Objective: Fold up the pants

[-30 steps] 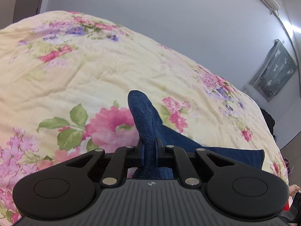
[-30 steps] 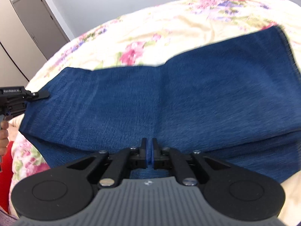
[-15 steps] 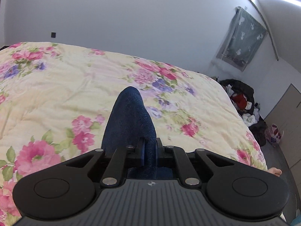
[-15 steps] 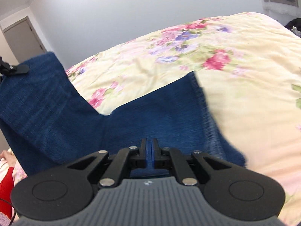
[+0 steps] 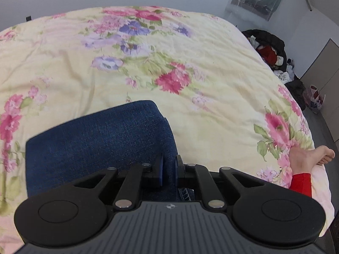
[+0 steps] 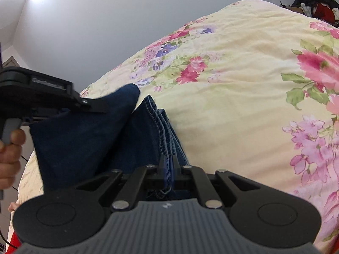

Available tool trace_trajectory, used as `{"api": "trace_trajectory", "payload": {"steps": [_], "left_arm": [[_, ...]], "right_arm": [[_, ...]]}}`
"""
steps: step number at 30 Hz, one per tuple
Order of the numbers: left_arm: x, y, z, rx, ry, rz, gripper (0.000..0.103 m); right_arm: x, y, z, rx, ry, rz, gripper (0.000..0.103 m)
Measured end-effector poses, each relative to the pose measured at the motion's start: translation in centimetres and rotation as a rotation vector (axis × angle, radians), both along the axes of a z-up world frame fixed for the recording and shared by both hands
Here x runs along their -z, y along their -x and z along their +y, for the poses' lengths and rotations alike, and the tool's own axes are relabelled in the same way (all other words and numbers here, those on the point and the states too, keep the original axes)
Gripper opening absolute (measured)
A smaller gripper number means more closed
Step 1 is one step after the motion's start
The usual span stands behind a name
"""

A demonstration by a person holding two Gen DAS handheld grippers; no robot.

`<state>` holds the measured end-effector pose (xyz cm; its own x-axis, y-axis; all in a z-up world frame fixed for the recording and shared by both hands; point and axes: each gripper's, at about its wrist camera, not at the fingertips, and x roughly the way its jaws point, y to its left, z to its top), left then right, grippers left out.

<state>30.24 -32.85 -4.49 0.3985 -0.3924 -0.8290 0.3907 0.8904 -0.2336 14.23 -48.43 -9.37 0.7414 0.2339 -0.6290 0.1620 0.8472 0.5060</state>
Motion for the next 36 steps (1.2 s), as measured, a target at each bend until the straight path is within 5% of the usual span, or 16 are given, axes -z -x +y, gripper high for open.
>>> {"api": "trace_trajectory", "payload": {"steps": [4,10,14,17,19,24,29,33,36], "left_arm": [[2.3,-1.1,0.1,-0.028,0.060,0.106,0.015],[3.2,-1.7,1.0,-0.019,0.253,0.225,0.053],[1.9,-0.7,2.2,0.033,0.273,0.182,0.055],[0.2,0.3,4.5,0.052,0.280,0.105,0.057],[-0.7,1.0,6.4,0.051,0.246,0.027,0.057],[-1.1,3.1,12.2,-0.001,0.143,-0.119,0.057],[0.7,4.6,18.3,-0.109,0.142,-0.116,0.057],[2.1,5.5,22.4,-0.182,0.172,-0.087,0.057],[2.6,6.1,24.4,-0.212,0.204,-0.089,0.054]], "right_arm": [[0.2,0.3,-0.1,0.002,-0.013,0.010,0.000],[0.5,0.0,0.6,-0.013,-0.001,0.027,0.000],[-0.1,0.5,0.5,0.004,0.000,0.015,0.002],[-1.0,1.6,0.0,0.041,-0.039,-0.022,0.021],[-1.6,2.0,-0.2,0.049,-0.092,-0.055,0.034],[-1.7,1.9,0.6,0.020,-0.219,-0.069,0.043],[0.1,0.8,2.5,0.002,-0.243,-0.004,0.042],[-0.3,0.5,3.6,-0.009,-0.175,-0.025,0.018],[-1.7,-0.4,4.4,-0.034,-0.132,-0.026,0.010]]}}
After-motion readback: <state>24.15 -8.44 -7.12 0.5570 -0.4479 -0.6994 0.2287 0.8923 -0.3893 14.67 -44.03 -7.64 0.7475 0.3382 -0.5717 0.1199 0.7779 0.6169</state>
